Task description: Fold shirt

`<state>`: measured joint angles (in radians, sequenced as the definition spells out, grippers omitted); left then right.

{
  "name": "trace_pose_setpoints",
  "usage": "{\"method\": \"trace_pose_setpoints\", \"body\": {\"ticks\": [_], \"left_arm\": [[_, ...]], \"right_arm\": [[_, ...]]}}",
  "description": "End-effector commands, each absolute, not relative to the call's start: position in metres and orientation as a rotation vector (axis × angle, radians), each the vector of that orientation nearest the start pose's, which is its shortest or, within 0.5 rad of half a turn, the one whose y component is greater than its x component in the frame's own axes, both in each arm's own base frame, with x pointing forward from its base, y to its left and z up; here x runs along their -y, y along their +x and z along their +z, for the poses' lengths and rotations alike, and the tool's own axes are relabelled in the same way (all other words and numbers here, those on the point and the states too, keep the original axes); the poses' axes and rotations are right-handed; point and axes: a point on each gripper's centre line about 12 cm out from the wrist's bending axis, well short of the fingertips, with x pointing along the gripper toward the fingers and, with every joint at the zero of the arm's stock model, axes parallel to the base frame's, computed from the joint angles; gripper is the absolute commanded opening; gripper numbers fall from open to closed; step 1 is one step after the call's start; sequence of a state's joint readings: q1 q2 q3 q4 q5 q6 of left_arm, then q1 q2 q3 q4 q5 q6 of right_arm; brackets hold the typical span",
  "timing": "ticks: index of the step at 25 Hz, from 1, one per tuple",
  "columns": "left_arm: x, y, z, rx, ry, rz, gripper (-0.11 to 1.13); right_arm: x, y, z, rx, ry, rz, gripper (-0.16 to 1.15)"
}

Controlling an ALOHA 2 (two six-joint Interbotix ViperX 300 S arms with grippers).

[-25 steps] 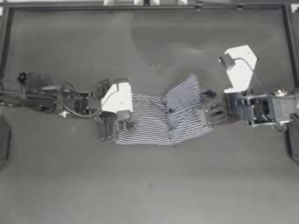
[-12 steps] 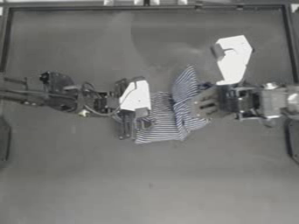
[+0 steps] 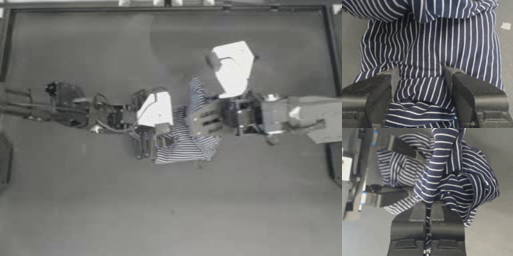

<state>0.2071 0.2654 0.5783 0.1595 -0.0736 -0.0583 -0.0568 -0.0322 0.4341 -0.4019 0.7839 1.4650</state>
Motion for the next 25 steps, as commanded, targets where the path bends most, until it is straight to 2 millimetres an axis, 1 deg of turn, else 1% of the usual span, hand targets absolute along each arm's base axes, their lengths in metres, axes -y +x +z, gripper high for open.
{"method": "trace_pose_setpoints", "body": {"ticks": [1,5,11,17,25], "left_arm": [[-0.084,0.410,0.134,-0.688,0.030,0.149,0.90],[-0.082,0.398,0.154,-0.655,0.037,0.154,0.90],[-0.082,0.372,0.173,-0.616,0.036,0.169,0.90],[-0.079,0.351,0.183,-0.594,0.030,0.176,0.90],[-0.076,0.319,0.191,-0.570,0.020,0.195,0.90]], "right_arm": [[0.054,0.379,0.220,-0.788,0.920,-0.895,0.05],[0.054,0.381,0.218,-0.793,0.919,-0.897,0.05],[0.054,0.381,0.217,-0.797,0.920,-0.902,0.05],[0.052,0.390,0.213,-0.812,0.937,-0.901,0.05],[0.051,0.414,0.213,-0.898,0.921,-0.882,0.05]]}}
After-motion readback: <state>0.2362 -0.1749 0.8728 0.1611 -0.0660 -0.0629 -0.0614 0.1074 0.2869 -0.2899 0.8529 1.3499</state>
